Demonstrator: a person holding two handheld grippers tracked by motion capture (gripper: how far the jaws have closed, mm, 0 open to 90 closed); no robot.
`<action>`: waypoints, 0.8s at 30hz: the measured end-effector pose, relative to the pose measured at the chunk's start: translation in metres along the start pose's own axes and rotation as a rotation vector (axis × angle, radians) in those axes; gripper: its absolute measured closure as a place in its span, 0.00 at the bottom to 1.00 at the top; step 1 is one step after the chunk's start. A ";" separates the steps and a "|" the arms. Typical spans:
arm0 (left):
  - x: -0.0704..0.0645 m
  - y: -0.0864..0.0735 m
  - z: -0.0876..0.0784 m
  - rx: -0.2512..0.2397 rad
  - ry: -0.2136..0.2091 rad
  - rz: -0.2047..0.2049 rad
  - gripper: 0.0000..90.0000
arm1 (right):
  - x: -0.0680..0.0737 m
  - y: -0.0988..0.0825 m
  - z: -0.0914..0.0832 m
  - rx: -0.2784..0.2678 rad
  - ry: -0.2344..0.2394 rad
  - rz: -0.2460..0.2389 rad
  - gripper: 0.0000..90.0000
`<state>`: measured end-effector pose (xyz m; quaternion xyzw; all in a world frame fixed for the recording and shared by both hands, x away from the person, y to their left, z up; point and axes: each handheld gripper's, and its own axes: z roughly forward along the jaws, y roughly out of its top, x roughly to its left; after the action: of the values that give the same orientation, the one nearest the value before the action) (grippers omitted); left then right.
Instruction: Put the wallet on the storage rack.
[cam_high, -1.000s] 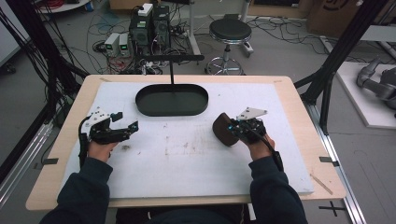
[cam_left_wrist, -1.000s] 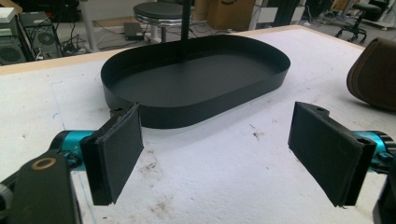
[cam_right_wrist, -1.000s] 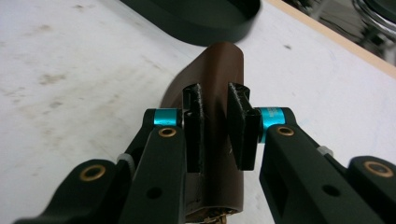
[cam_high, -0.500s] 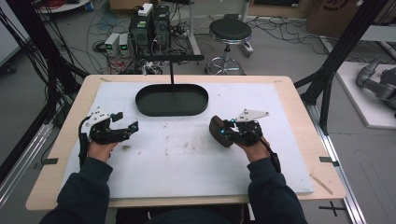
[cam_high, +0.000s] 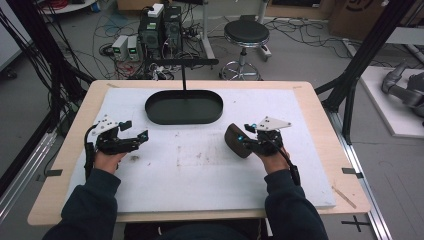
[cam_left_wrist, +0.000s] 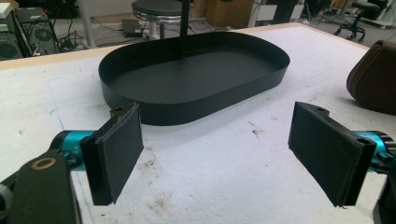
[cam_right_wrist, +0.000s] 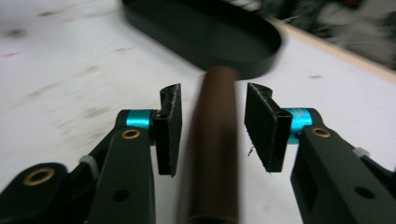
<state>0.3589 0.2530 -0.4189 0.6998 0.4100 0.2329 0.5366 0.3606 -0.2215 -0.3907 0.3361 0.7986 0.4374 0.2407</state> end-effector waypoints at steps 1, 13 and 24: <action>0.000 0.000 0.000 0.000 0.001 -0.001 0.20 | 0.000 0.000 0.000 0.000 0.000 0.000 0.58; 0.000 0.000 0.000 0.000 0.002 -0.004 0.20 | -0.009 -0.005 0.005 0.014 0.097 0.110 0.51; 0.001 0.000 -0.001 -0.002 0.003 -0.007 0.20 | -0.002 -0.004 0.006 0.015 0.124 0.072 0.46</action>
<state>0.3587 0.2546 -0.4190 0.6976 0.4129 0.2324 0.5374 0.3652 -0.2215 -0.3968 0.3386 0.8025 0.4599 0.1725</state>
